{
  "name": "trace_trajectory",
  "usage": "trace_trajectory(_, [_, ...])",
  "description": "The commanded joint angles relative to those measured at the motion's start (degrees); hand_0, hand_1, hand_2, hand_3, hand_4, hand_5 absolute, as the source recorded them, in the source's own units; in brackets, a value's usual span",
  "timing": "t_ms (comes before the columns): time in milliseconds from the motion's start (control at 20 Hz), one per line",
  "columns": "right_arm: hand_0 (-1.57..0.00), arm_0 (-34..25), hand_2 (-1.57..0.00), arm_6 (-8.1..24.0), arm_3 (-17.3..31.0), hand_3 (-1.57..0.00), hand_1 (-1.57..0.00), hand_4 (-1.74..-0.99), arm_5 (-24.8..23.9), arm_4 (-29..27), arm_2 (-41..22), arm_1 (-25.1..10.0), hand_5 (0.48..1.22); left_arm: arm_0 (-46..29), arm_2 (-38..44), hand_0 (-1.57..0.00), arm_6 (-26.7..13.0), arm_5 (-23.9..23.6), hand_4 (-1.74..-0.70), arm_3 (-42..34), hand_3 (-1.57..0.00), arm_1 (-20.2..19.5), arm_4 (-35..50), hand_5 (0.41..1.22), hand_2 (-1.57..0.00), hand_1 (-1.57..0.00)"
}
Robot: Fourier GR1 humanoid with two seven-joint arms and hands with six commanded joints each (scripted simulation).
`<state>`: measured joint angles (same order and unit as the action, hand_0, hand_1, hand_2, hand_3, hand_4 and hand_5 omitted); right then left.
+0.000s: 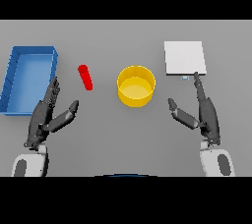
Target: Pick up the red beaker and tilt it to pour out 1 green nut into yellow bowl. Pick up the yellow bowl and place it on the metallic measuring scale.
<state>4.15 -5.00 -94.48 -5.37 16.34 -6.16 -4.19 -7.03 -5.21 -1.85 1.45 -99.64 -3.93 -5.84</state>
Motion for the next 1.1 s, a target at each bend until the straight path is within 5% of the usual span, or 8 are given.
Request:
trace_trajectory(0, [0.0, 0.88, 0.0, -0.09, -0.66, 0.0, 0.0, -1.173, 0.32, -0.3, -0.29, 0.28, 0.593, -0.66, -0.42, 0.0, 0.19, 0.03, -1.16, -0.33, 0.0, -0.19, -0.63, 0.602, 0.0, 0.0])
trace_trajectory(250, [0.0, 0.97, 0.0, 0.38, -1.65, 0.0, 0.0, -1.224, 1.95, -2.7, -0.19, 0.8, 0.611, 2.63, -1.4, 0.0, -1.23, -0.33, -1.17, 3.98, 0.0, 0.45, -2.89, 0.605, 0.0, 0.0])
trace_trajectory(650, [0.0, 0.96, 0.0, -0.66, -1.54, 0.0, 0.0, -1.28, 2.8, -3.86, 0.46, 0.25, 0.634, 14.9, 0.97, 0.0, 2.11, -2.42, -1.25, 19.78, 0.0, 1.09, -5.19, 0.65, 0.0, 0.0])
trace_trajectory(1050, [0.0, 0.3, 0.0, 0.18, -1.21, 0.0, 0.0, -1.267, 2.55, -3.32, 0.65, -0.14, 0.64, 23.65, 3.23, 0.0, 4.62, -3.57, -1.29, 30.64, 0.0, 1.72, -5.35, 0.688, 0.0, 0.0])
